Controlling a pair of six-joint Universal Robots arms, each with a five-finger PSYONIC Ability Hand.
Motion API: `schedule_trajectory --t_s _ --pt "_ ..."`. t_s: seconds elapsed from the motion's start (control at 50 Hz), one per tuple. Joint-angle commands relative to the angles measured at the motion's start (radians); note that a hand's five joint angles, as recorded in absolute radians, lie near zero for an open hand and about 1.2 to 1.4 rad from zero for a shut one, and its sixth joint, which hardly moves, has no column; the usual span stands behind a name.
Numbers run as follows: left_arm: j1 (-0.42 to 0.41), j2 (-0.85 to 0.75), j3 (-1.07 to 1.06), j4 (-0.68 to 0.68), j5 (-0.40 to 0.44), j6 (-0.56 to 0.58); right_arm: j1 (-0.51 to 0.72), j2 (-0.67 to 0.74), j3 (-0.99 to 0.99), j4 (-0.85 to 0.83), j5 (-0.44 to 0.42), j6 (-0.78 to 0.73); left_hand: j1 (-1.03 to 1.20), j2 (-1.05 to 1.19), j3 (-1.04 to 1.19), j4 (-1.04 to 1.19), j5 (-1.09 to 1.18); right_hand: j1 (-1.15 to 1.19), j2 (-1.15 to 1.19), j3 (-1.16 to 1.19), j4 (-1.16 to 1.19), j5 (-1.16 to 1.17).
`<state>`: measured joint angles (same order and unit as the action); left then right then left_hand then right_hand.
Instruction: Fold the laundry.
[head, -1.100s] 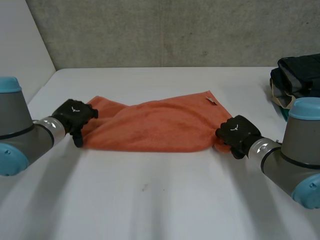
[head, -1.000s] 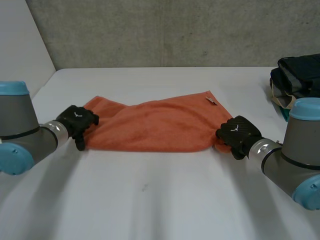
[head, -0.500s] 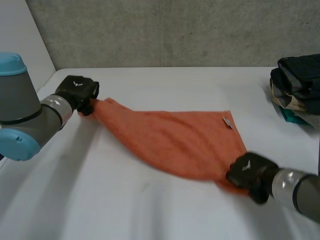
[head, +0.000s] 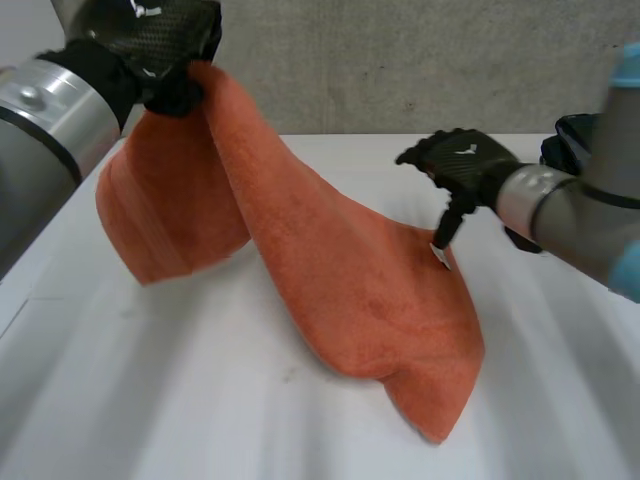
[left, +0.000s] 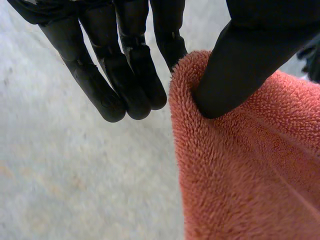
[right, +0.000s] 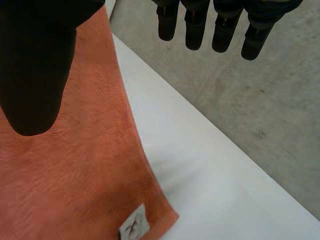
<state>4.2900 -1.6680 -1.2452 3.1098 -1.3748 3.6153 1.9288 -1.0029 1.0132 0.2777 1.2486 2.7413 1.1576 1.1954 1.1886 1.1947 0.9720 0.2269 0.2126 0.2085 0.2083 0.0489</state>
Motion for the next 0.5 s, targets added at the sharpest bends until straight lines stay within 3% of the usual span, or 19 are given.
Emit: schedule_trajectory --t_s 0.02,0.14,0.18,0.22,0.24,0.26,0.3,0.4,0.5 --pt "-0.033 0.128 -0.106 0.013 0.063 0.014 0.088 0.349 -0.304 0.002 -0.038 0.024 0.239 0.201 0.208 0.202 0.250 -0.052 -0.038 -0.034 -0.034 -0.049" --pt "-0.030 0.183 -0.174 0.056 0.103 0.037 0.125 0.541 -0.442 0.002 -0.064 0.057 0.239 0.201 0.208 0.202 0.250 -0.052 -0.038 -0.034 -0.034 -0.049" --pt "-0.026 0.198 -0.192 0.078 0.114 0.040 0.136 0.596 -0.484 0.003 -0.080 0.073 0.239 0.201 0.208 0.202 0.250 0.059 0.073 0.077 0.077 0.062" --pt "-0.018 0.208 -0.198 0.085 0.121 0.040 0.144 0.618 -0.501 0.008 -0.101 0.087 0.239 0.201 0.208 0.202 0.250 0.325 0.339 0.343 0.343 0.328" --pt "-0.010 0.212 -0.200 0.092 0.131 0.040 0.150 0.627 -0.521 0.005 -0.118 0.095 0.239 0.201 0.208 0.202 0.250 0.905 0.919 0.923 0.923 0.908" --pt "-0.006 0.212 -0.200 0.093 0.135 0.040 0.148 0.626 -0.530 0.002 -0.120 0.098 0.239 0.201 0.208 0.202 0.250 1.167 1.181 1.185 1.185 1.170" --pt "0.005 0.212 -0.197 0.092 0.143 0.040 0.145 0.613 -0.554 -0.015 -0.092 0.106 0.239 0.201 0.208 0.202 0.250 1.169 1.184 1.188 1.188 1.173" --pt "0.060 0.180 -0.146 0.099 0.148 0.043 0.090 0.479 -0.573 -0.255 0.205 0.158 0.239 0.201 0.208 0.202 0.250 1.169 1.184 1.188 1.188 1.173" --pt "0.106 0.076 -0.028 0.122 0.109 0.063 0.047 0.311 -0.474 -0.503 0.230 0.129 0.239 0.201 0.208 0.202 0.250 1.169 1.184 1.188 1.188 1.173"
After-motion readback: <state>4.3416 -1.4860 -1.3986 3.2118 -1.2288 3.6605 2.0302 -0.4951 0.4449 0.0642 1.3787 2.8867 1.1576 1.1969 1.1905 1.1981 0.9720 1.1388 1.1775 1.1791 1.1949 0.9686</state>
